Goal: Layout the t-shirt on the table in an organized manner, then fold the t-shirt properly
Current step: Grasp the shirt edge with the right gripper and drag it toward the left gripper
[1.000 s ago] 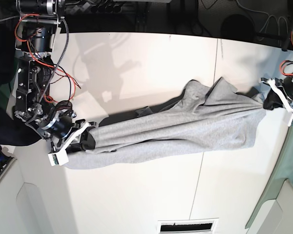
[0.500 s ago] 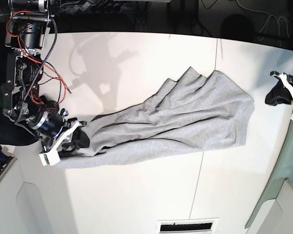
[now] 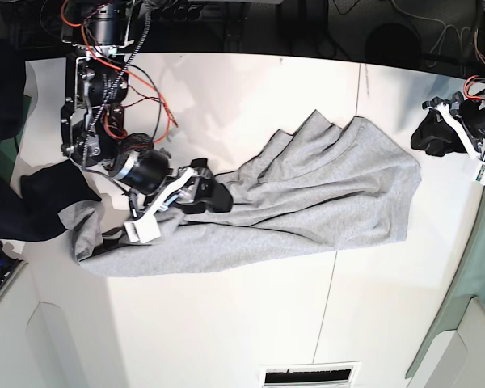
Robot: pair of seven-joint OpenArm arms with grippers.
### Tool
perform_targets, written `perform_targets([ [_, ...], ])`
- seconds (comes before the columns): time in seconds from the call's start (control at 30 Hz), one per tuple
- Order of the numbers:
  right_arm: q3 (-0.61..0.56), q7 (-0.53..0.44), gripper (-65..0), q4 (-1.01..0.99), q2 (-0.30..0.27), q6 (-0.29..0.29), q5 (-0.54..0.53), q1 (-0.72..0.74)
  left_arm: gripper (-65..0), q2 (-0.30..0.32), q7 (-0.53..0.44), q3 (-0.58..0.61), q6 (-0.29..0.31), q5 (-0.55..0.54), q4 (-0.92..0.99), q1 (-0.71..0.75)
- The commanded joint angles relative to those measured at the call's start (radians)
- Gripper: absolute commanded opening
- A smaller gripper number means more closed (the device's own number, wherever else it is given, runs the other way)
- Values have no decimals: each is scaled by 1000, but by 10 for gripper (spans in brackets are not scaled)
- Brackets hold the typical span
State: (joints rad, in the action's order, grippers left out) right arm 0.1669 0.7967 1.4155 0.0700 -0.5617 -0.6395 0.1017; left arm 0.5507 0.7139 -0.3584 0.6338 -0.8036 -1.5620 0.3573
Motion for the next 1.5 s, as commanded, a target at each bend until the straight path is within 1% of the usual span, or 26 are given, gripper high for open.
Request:
perform_targets([
  [0.0,-22,-21,-281,19,19,-19,-18,0,-362,19,-34,-6,6,-15,13,-6],
  [0.07,-72,-48,-281,19,40,-19,27,-16,-362,19,-79,-6,6,8,63,-19],
  [0.13,-125,-81,-281,19,53,-16,100,-26,-362,17,-95,-6,6,23,110,-44],
  [0.2,-174,-117,-281,18,56,5,157,-35,-362,17,-97,-6,6,23,150,-68],
  [0.27,-211,-130,-281,17,56,40,197,-45,-362,17,-97,-6,6,23,185,-95],
  [0.37,-234,-136,-281,6,55,66,249,-50,-362,17,-97,-6,6,22,230,-145],
  [0.43,-233,-153,-281,-11,55,73,259,-50,-362,17,-97,2,6,18,259,-176],
  [0.57,-234,-174,-281,-65,55,117,301,-50,-362,16,-112,56,6,16,325,-228],
  [0.63,-234,-197,-281,-105,55,121,311,-50,-362,12,-113,97,0,21,365,-257],
  [0.73,-234,-251,-282,-167,56,120,311,-49,-362,2,-131,145,-39,42,419,-299],
  [0.83,-235,-293,-286,-210,64,85,317,-47,-362,-14,-163,157,-47,95,451,-328],
  [0.87,-235,-296,-308,-219,70,83,324,-45,-362,-21,-164,157,-47,103,457,-338],
  [0.9,-235,-299,-351,-227,80,84,333,-43,-363,-25,-164,158,-47,110,463,-344],
  [0.93,-237,-309,-410,-228,82,83,337,-44,-366,-29,-165,158,-47,109,465,-350],
  [0.97,-248,-320,-479,-229,82,83,334,-44,-386,-33,-164,157,-47,109,465,-353],
  [1.0,-256,-334,-544,-228,82,83,338,-43,-437,-36,-165,158,-47,111,465,-355],
  [1.07,-275,-360,-650,-228,82,82,342,-42,-589,-35,-165,157,-47,116,465,-360],
  [1.1,-285,-360,-650,-227,82,71,341,-41,-650,-34,-165,157,-47,127,465,-364],
  [1.17,-306,-355,-650,-215,82,21,340,-45,-650,-25,-163,157,-47,151,464,-372],
  [1.2,-320,-344,-650,-208,82,11,338,-48,-650,-14,-163,157,-47,150,463,-374],
  [1.27,-352,-318,-650,-194,82,12,324,-56,-650,14,-163,157,-47,150,450,-373],
  [1.33,-388,-309,-650,-169,82,11,298,-80,-650,50,-143,157,-47,150,433,-371],
  [1.4,-426,-290,-650,-128,82,11,273,-116,-650,88,-96,157,-47,133,416,-371],
  [1.47,-467,-271,-650,-76,80,9,260,-157,-650,124,-42,157,-46,89,395,-371],
])
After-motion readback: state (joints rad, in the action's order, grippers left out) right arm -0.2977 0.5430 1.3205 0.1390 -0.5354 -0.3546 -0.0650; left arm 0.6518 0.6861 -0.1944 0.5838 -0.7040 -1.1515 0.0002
